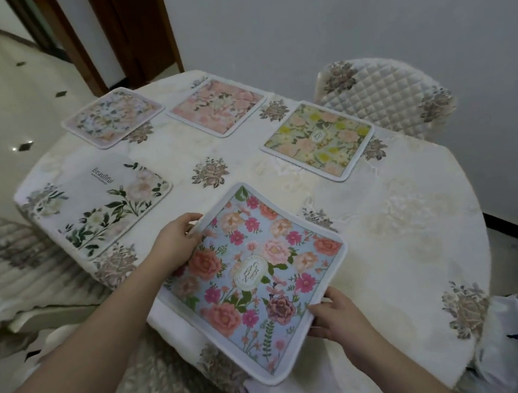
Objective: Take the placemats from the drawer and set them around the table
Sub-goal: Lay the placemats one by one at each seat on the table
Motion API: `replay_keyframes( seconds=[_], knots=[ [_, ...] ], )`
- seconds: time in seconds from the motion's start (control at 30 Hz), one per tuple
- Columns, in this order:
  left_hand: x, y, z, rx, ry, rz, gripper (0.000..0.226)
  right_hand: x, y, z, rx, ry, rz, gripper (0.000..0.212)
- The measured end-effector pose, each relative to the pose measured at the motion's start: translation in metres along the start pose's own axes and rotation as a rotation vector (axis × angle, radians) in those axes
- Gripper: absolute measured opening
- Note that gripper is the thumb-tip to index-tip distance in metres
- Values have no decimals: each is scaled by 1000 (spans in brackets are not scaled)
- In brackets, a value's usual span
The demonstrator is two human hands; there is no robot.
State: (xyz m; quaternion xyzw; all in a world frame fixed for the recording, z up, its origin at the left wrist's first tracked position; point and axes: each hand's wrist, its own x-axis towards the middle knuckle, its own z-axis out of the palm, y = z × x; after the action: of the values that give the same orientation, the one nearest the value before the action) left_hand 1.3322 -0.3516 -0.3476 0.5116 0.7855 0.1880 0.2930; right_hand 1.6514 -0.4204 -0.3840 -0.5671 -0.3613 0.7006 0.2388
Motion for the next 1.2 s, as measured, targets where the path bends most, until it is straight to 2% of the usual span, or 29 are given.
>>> replay_keyframes(
  seconds=[0.27, 0.57, 0.7, 1.0, 1.2],
  knots=[
    [28, -42, 0, -15, 36, -141, 44, 49, -3, 30, -122, -119, 105, 24],
    [58, -78, 4, 35, 18, -158, 35, 78, 1, 51, -210, -187, 243, 18],
    [62, -91, 14, 44, 14, -164, 34, 84, 8, 44, -177, -161, 313, 19],
    [65, -103, 30, -21, 61, -197, 35, 88, 11, 39, -325, -125, 267, 12],
    [54, -101, 38, -60, 143, -188, 41, 89, 6, 34, -496, -130, 270, 28]
  ],
)
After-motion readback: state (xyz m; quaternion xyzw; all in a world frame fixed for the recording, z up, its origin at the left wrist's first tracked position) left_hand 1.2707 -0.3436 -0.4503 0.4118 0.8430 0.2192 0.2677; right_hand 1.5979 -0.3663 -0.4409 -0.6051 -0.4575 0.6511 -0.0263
